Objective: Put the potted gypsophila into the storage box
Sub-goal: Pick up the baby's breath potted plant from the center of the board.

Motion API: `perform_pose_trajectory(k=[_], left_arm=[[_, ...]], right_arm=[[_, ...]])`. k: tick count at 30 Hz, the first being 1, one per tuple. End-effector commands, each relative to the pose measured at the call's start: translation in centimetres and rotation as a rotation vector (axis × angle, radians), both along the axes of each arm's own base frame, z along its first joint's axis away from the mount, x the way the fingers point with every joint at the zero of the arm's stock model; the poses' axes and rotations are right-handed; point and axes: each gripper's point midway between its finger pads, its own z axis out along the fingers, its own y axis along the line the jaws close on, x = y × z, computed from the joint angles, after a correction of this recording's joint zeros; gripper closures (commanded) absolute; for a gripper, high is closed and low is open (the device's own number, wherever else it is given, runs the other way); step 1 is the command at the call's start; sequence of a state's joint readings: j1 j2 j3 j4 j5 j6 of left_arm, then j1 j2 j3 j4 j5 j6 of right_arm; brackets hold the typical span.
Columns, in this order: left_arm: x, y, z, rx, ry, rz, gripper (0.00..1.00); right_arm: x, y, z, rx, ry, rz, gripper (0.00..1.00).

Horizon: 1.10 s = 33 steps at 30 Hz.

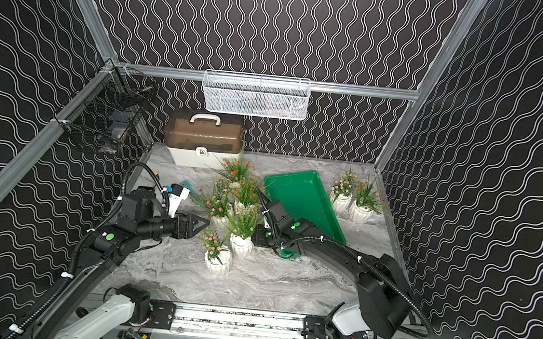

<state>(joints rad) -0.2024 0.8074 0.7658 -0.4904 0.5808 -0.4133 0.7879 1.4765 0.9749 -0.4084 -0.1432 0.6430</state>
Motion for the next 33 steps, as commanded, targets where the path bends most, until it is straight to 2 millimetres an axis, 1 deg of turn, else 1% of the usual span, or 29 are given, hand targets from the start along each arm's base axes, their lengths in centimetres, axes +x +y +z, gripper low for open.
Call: perform_pose_trajectory(k=[1, 4, 12, 15, 22, 29, 33], left_arm=[[0.0, -0.2, 0.4, -0.008, -0.024, -0.014, 0.28], [0.0, -0.2, 0.6, -0.014, -0.027, -0.016, 0.28], [0.0, -0.2, 0.6, -0.019, -0.023, -0.019, 0.29], [0.0, -0.1, 0.6, -0.017, -0.029, -0.015, 0.29], [-0.2, -0.2, 0.8, -0.019, -0.034, -0.019, 0.29], [-0.2, -0.3, 0.8, -0.024, -0.035, -0.024, 0.29], [-0.2, -0.2, 0.8, -0.021, -0.035, -0.021, 0.29]], right_arm=[[0.4, 0.1, 0.0, -0.013, -0.010, -0.017, 0.63], [0.6, 0.4, -0.3, -0.024, -0.007, -0.012, 0.68], [1.1, 1.3, -0.7, -0.021, -0.002, -0.008, 0.68], [1.1, 1.5, -1.2, -0.036, 0.009, -0.004, 0.72], [1.1, 1.8, -2.0, -0.053, 0.017, 0.003, 0.74], [1.1, 1.7, -3.0, -0.086, 0.030, -0.006, 0.74], [1.1, 1.8, -3.1, -0.094, 0.029, 0.002, 0.75]])
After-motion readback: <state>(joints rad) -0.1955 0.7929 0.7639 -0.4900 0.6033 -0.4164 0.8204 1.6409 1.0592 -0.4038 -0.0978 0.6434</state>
